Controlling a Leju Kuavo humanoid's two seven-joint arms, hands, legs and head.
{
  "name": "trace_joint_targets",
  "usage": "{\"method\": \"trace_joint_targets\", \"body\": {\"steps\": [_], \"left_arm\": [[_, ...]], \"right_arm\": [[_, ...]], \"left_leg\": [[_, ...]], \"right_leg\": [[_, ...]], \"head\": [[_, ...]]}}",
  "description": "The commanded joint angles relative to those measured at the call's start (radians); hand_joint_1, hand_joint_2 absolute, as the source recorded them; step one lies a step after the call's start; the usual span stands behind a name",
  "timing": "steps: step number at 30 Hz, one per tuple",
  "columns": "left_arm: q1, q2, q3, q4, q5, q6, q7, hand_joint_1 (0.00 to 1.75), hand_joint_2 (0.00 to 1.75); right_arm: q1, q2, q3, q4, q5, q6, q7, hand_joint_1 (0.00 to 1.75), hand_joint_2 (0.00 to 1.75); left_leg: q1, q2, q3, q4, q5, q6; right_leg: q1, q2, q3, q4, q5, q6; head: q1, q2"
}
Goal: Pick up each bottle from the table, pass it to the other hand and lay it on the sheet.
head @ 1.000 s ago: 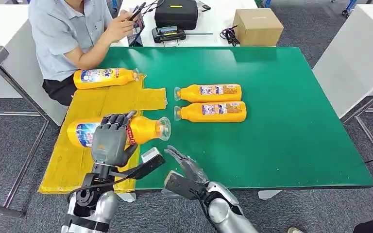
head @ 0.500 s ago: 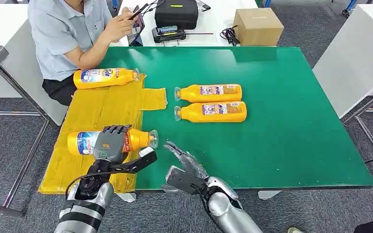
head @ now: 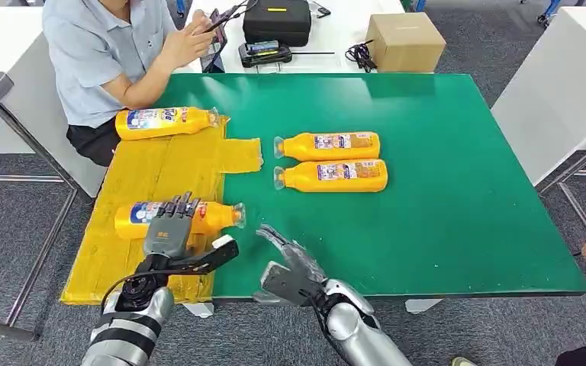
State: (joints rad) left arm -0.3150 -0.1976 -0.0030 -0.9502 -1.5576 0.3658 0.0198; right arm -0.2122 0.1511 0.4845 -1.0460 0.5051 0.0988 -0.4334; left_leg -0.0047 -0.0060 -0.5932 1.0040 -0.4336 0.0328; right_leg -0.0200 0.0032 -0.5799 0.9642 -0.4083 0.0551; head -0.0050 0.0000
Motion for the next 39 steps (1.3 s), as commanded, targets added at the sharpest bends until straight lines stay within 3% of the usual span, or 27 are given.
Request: {"method": "trace_joint_targets", "body": {"steps": [1,10,23,30,36,39], "left_arm": [[-0.05,0.007,0.046,0.107,-0.007,-0.011,0.009,0.0,1.75],[-0.033,-0.017,0.041,0.061,0.001,0.001,-0.022,0.02,1.75],[0.14,-0.071,-0.152,-0.368,0.163,-0.099,-0.123,0.0,1.75],[0.241,-0.074,-0.201,-0.573,0.27,-0.112,-0.155,0.0,1.75],[0.246,-0.079,-0.154,-0.565,0.286,-0.09,-0.148,0.0,1.75],[0.265,-0.1,-0.128,-0.589,0.376,-0.094,-0.186,0.0,1.75]], "right_arm": [[-0.043,-0.01,0.024,0.061,0.0,-0.001,0.0,0.0,1.75],[-0.039,-0.013,0.021,0.055,0.003,-0.007,0.0,0.0,1.75],[0.031,-0.026,-0.021,-0.03,0.023,-0.026,0.016,0.0,1.75],[0.11,-0.036,-0.047,-0.229,0.032,-0.039,0.022,0.0,1.75],[0.145,-0.04,-0.043,-0.34,0.009,0.003,-0.004,0.0,1.75],[0.18,-0.045,-0.05,-0.397,0.026,-0.036,-0.025,0.0,1.75]], "left_leg": [[0.001,0.001,0.004,0.0,-0.002,-0.002],[0.002,0.002,0.005,0.0,-0.002,-0.003],[0.001,-0.001,0.001,0.001,-0.001,-0.001],[0.001,0.001,0.0,0.001,-0.002,-0.001],[0.0,0.0,0.001,0.0,-0.001,-0.001],[0.001,0.0,0.002,0.0,-0.001,-0.001]], "right_leg": [[0.001,0.0,0.004,0.0,-0.001,-0.002],[0.003,0.0,0.006,0.0,-0.001,-0.004],[0.001,-0.001,0.002,0.0,-0.001,-0.002],[0.001,0.0,0.0,0.001,-0.002,-0.002],[0.0,-0.001,0.001,0.0,-0.001,-0.002],[0.001,-0.001,0.002,0.0,-0.001,-0.002]], "head": [[0.0,0.0],[0.0,0.0],[0.0,0.0],[0.0,0.0],[0.0,0.0],[0.0,0.0]]}}
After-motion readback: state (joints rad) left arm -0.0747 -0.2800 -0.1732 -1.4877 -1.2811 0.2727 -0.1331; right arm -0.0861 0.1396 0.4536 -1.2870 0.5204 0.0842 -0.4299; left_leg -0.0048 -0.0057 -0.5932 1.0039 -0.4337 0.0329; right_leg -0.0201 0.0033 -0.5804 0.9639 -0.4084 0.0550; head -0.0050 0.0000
